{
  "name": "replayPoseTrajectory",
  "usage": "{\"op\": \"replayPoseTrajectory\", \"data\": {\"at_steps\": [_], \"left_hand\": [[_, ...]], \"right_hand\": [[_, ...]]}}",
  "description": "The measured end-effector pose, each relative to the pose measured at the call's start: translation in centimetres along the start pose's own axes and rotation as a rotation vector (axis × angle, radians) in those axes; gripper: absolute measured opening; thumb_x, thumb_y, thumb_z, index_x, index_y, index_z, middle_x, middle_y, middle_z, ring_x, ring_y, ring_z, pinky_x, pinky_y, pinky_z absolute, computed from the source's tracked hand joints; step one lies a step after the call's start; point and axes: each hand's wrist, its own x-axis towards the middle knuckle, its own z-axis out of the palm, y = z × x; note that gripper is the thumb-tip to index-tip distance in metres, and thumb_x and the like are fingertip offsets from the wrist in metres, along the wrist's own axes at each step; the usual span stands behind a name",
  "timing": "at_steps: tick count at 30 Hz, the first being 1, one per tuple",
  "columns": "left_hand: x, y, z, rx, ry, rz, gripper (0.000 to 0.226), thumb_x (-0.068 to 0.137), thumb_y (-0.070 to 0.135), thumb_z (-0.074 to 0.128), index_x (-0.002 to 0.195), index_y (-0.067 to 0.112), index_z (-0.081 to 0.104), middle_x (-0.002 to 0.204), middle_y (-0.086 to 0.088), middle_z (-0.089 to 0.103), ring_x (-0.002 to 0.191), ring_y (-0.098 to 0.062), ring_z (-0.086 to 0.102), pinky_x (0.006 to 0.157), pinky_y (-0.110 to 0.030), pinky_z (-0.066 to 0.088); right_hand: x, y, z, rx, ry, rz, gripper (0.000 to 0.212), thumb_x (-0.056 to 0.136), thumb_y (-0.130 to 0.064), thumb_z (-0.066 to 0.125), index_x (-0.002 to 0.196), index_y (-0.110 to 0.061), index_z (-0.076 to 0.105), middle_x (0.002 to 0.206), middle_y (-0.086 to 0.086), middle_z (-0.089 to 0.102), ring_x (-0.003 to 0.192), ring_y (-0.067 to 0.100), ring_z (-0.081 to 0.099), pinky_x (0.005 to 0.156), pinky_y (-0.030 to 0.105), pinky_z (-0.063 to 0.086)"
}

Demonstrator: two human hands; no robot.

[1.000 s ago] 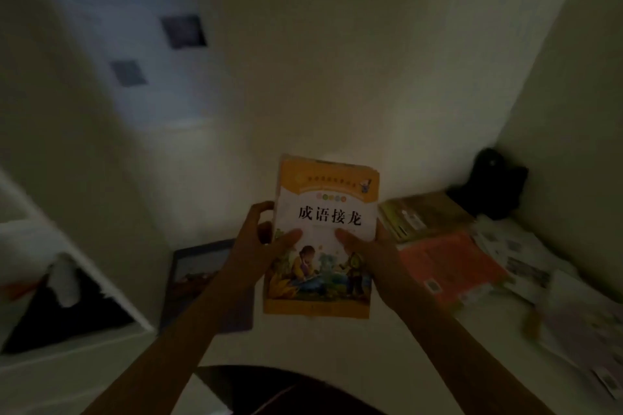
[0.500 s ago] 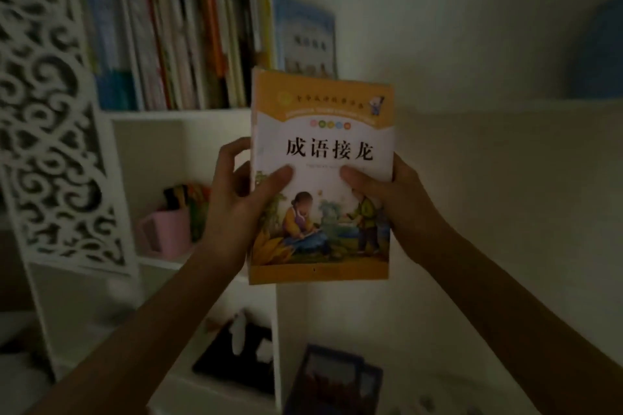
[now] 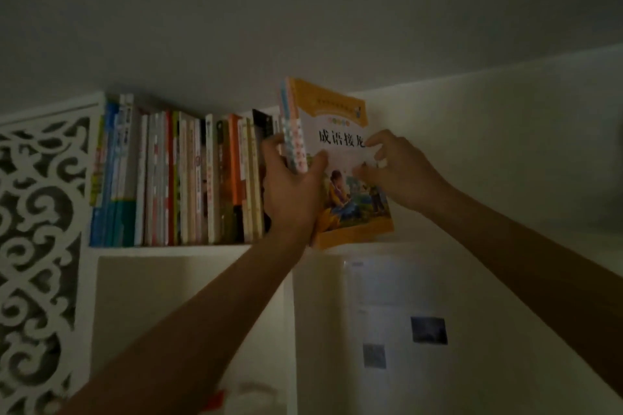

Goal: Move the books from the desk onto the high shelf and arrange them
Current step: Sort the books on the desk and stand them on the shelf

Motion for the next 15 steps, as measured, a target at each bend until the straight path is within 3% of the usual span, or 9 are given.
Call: {"op": "replayPoseTrajectory", "data": {"at_steps": [3,7,9,11,13,15], "left_hand": [[0.9,-3.2,2.9,0.258,0.053,0.075,0.050,0.084,0.029,0.065,0.125,0.024,0.038,0.100,0.013,0.055,0.082,-0.007,0.056,0.063,-0.019,0.044],[1.9,-6.2,5.2,0.412,0.060,-0.005,0.045,0.087,0.030,0.061,0.124,0.017,0.038,0.113,-0.005,0.060,0.093,-0.020,0.060,0.074,-0.034,0.052],[2.4,-6.8,4.9,0.484,0.052,-0.048,0.038,0.091,0.036,0.053,0.120,0.014,0.041,0.115,-0.010,0.057,0.092,-0.020,0.057,0.071,-0.031,0.050],[2.7,-7.1,3.0,0.717,-0.037,0.098,0.038,0.094,0.045,0.040,0.118,0.016,0.047,0.120,-0.010,0.050,0.097,-0.017,0.049,0.070,-0.026,0.041],[3.3,-7.7,0.3,0.886,-0.132,0.315,0.045,0.092,0.047,0.041,0.126,0.019,0.051,0.135,-0.012,0.038,0.118,-0.024,0.042,0.088,-0.036,0.040],[4.1,-8.3,-2.1,0.946,-0.309,0.311,0.068,0.086,0.057,0.047,0.144,0.025,0.032,0.150,-0.009,0.022,0.135,-0.028,0.026,0.106,-0.047,0.026]], "right_hand": [[1.1,2.4,1.4,0.045,-0.139,0.101,0.040,0.088,-0.026,0.062,0.124,-0.019,0.046,0.109,0.008,0.059,0.086,0.020,0.060,0.063,0.025,0.047],[2.8,4.5,3.0,0.100,-0.315,0.165,0.049,0.088,-0.024,0.064,0.130,-0.023,0.039,0.112,0.003,0.058,0.089,0.016,0.059,0.063,0.022,0.046],[3.3,5.2,3.5,0.197,-0.418,0.217,0.045,0.088,-0.023,0.065,0.124,-0.025,0.038,0.103,-0.005,0.055,0.082,0.008,0.056,0.060,0.018,0.048],[3.7,5.1,4.4,0.263,-0.465,0.216,0.034,0.087,-0.024,0.065,0.113,-0.025,0.044,0.101,-0.010,0.058,0.083,0.001,0.057,0.064,0.013,0.052],[4.5,5.3,5.7,0.249,-0.463,0.132,0.053,0.078,-0.039,0.072,0.121,-0.021,0.047,0.115,-0.005,0.061,0.100,0.006,0.060,0.086,0.021,0.053],[5.4,5.3,6.9,0.175,-0.433,0.092,0.101,0.059,-0.060,0.074,0.138,-0.017,0.030,0.132,0.000,0.052,0.116,0.016,0.054,0.098,0.036,0.048]]}}
